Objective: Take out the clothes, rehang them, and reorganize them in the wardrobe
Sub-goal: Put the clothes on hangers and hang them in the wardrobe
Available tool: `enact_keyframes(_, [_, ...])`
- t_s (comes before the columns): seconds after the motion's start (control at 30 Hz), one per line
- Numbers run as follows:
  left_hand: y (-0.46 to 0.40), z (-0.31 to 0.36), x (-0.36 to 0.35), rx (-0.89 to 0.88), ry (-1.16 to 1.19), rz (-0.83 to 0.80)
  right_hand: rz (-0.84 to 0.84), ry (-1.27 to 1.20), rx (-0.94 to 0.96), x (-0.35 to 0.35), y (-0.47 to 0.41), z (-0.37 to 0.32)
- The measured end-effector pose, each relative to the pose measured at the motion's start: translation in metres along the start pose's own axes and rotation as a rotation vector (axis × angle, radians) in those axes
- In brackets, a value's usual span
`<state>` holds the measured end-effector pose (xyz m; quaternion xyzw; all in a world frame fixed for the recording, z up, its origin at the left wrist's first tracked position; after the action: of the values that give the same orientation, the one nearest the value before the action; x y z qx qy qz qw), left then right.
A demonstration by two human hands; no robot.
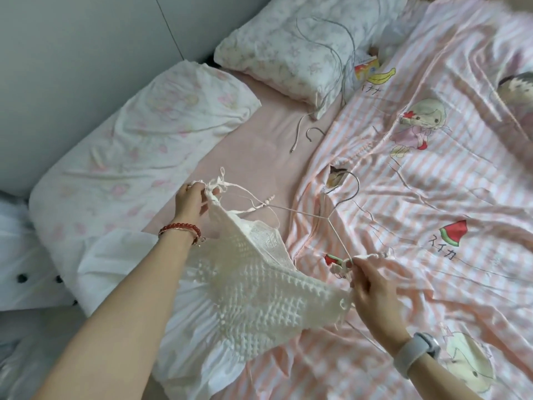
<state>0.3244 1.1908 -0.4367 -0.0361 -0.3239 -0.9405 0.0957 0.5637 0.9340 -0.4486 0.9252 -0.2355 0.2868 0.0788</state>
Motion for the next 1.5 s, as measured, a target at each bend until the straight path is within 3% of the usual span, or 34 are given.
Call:
enact_keyframes(0.1, [0.018,0.001,0.008,0.002,0.121,-0.09,-0.049,0.035,0.01,-0.004,0.0,-0.009])
enact_keyframes(0.33, [0.102,-0.016,0.003,-0.32,-0.37,-0.369,0.057,-0.022,-0.046,-0.003,-0.021,-0.031])
enact_keyframes(0.57, [0.117,-0.045,0.035,-0.334,-0.556,-0.133,0.147,-0.033,0.053,0.01,-0.004,-0.055])
enact_keyframes(0.77, [0.133,-0.032,0.066,-0.354,-0.428,0.033,0.143,-0.137,0.1,0.025,-0.003,-0.093])
enact_keyframes(0.9, [0.147,-0.018,0.1,-0.394,-0.384,-0.007,0.154,-0.093,0.245,0.041,-0.008,-0.144])
enact_keyframes(1.03, [0.16,-0.021,0.126,-0.304,-0.447,-0.115,0.246,-0.073,0.332,0.062,-0.017,-0.19])
enact_keyframes(1.13, [0.171,-0.035,0.121,-0.277,-0.571,-0.186,0.322,-0.057,0.296,0.076,-0.019,-0.208])
enact_keyframes(1.23, [0.19,-0.065,0.096,-0.356,-0.691,-0.22,0.404,-0.025,0.189,0.087,-0.017,-0.199])
enact_keyframes(1.4, [0.206,-0.146,0.053,-0.313,-1.068,-0.255,0.48,-0.073,-0.096,0.094,0.0,-0.133])
enact_keyframes(1.5, [0.196,-0.183,0.054,-0.266,-1.181,-0.211,0.495,-0.145,-0.251,0.088,0.022,-0.085])
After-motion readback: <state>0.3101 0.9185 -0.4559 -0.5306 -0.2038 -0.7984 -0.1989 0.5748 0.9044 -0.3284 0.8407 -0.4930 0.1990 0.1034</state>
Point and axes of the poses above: each hand's wrist, its own y-axis away from the middle knuckle, its own x-axis out of the back of the hand, z = x × y, the point moved 2 cm from there along -y, towards the middle knuckle, and after that the axes turned 8 degrees about x, right-handed, at the moved point
